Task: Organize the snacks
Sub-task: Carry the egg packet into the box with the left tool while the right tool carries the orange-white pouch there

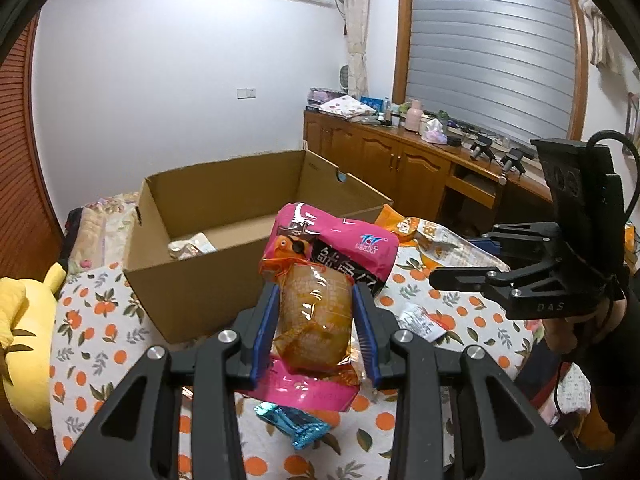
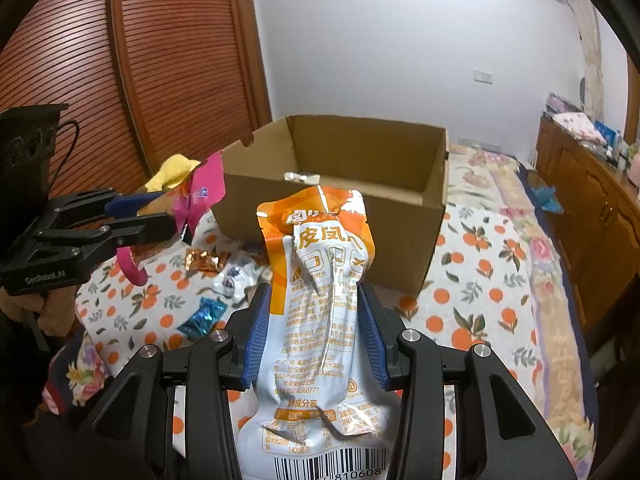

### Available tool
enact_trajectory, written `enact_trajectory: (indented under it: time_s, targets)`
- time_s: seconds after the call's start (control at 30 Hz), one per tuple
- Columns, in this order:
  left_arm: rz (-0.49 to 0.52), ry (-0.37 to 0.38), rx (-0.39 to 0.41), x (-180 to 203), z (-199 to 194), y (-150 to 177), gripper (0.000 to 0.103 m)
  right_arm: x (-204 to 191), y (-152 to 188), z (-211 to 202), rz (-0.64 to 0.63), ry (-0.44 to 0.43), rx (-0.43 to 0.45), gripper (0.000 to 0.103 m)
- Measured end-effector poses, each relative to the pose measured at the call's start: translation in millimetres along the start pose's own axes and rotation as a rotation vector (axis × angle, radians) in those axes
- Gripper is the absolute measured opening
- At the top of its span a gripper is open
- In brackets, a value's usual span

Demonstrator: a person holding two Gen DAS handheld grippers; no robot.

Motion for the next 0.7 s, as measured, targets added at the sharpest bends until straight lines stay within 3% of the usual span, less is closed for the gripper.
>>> enact_trajectory:
  time_s: [0.3, 0.7]
  targets:
    - [-0.005, -0.029, 0.017, -21, 0, -24, 0.035, 0, -24, 0, -0.022, -0.005, 0.023, 0.043]
    - [-0.031, -0.067, 0.01, -59, 25, -63, 0.035, 13, -80, 14, -0.067, -0.007, 0.051, 0.043]
Point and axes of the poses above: each gripper's, at about its wrist camera, not at the fingertips, and z roughly the way its jaws point, x to its right, y to its underside, the point moved 5 cm from there along z, roughly the way its jaws point, and after that the axes turned 12 degrees about -x, right-handed, at the moved point
